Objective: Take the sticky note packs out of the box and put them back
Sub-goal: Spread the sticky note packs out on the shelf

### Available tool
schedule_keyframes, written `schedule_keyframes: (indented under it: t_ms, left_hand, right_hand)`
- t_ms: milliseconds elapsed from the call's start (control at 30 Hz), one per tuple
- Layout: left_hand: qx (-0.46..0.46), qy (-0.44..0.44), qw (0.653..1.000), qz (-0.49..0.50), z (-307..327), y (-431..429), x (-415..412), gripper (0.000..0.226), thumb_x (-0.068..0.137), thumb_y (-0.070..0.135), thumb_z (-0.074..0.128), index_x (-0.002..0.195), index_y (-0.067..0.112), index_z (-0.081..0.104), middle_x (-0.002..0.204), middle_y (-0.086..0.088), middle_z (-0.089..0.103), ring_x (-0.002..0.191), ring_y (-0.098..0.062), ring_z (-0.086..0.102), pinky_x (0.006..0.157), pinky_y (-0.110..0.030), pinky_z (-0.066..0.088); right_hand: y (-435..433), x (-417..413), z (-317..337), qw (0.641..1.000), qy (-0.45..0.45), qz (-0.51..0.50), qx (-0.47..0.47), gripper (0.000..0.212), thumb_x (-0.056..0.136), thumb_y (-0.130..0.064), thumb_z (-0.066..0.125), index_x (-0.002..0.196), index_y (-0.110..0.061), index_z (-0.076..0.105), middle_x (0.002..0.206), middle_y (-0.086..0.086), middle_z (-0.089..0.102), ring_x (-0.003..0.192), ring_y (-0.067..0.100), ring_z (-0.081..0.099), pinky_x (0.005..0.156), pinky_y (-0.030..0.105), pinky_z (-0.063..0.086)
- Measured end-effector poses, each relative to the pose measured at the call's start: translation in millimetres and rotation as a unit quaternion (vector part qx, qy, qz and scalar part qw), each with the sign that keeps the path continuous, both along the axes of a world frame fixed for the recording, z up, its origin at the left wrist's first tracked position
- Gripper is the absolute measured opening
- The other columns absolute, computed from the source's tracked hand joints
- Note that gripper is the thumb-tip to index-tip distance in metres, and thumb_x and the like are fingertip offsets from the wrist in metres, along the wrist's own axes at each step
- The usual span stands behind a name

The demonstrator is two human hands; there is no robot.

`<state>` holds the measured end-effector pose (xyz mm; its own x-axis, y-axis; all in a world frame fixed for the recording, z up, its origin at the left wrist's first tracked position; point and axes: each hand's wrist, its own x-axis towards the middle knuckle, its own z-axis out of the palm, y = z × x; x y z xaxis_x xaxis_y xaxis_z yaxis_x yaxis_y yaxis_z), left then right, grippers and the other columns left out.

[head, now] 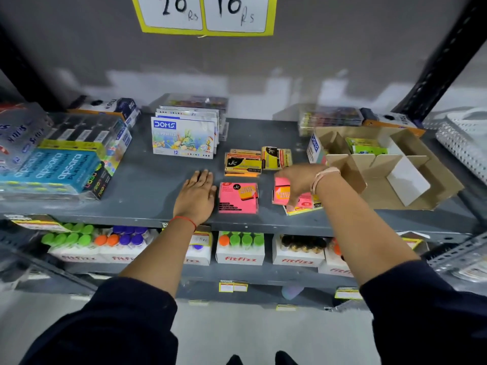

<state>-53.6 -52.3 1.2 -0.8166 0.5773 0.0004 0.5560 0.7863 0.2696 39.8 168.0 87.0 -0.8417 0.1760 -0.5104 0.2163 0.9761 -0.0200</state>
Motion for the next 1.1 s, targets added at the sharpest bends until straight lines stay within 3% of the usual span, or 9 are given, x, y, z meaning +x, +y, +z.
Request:
schedule_keyframes:
  t_ms: [200,333,600,800,1100]
  left_hand:
    - [-0.007,0.002,1.000,-0.011,0.4,-0.7,0.4,0.049,0.099,0.026,0.023,0.146,0.012,0.019,0.157,-0.003,0.018,0.146,-0.022,0.008,0.119,-0.037,0.010]
    - [0.004,-0.005,1.000,-0.003,1.7,-0.1,-0.8,0.049,0.099,0.023,0.025,0.145,0.008,0.019,0.156,-0.007,0.020,0.146,-0.023,0.012,0.119,-0.037,0.012]
    - [0.009,-0.013,1.000,0.001,0.6,0.7,-3.9,0.048,0.099,0.020,0.026,0.145,0.006,0.021,0.157,-0.008,0.019,0.146,-0.021,0.012,0.119,-0.036,0.012]
    - [0.026,0.007,1.000,-0.006,0.4,-0.6,-2.0,0.048,0.098,0.020,0.028,0.144,0.006,0.025,0.155,-0.009,0.024,0.145,-0.023,0.016,0.118,-0.037,0.015]
    - [0.015,0.011,1.000,-0.003,-0.1,0.4,-2.2,0.047,0.099,0.020,0.025,0.144,0.008,0.024,0.156,-0.007,0.023,0.145,-0.022,0.015,0.118,-0.036,0.014]
  right_hand:
    - [-6.4,7.3,4.8,0.995,0.097,0.004,-0.034,0.097,0.061,-0.028,0.084,0.142,-0.014,0.033,0.146,0.010,0.042,0.133,0.028,0.040,0.104,0.032,0.037]
    - [-38.3,-11.7,17.1,0.979,0.162,0.084,-0.089,0.100,0.061,-0.038,0.082,0.142,-0.011,0.032,0.144,0.012,0.041,0.131,0.028,0.038,0.106,0.031,0.032]
    - [-80.5,-33.4,-12.3,0.986,0.110,0.114,-0.057,0.087,0.064,-0.039,0.081,0.134,-0.006,0.042,0.128,0.015,0.050,0.118,0.030,0.047,0.094,0.035,0.043]
    - [-76.8,-29.2,-19.1,0.983,0.130,0.087,-0.100,0.093,0.063,-0.030,0.083,0.140,-0.009,0.034,0.142,0.012,0.042,0.130,0.028,0.040,0.105,0.035,0.037]
    - [-60.0,-18.9,-18.0,0.981,0.144,0.049,-0.120,0.095,0.062,-0.031,0.083,0.140,-0.012,0.033,0.144,0.010,0.041,0.132,0.026,0.036,0.106,0.035,0.035]
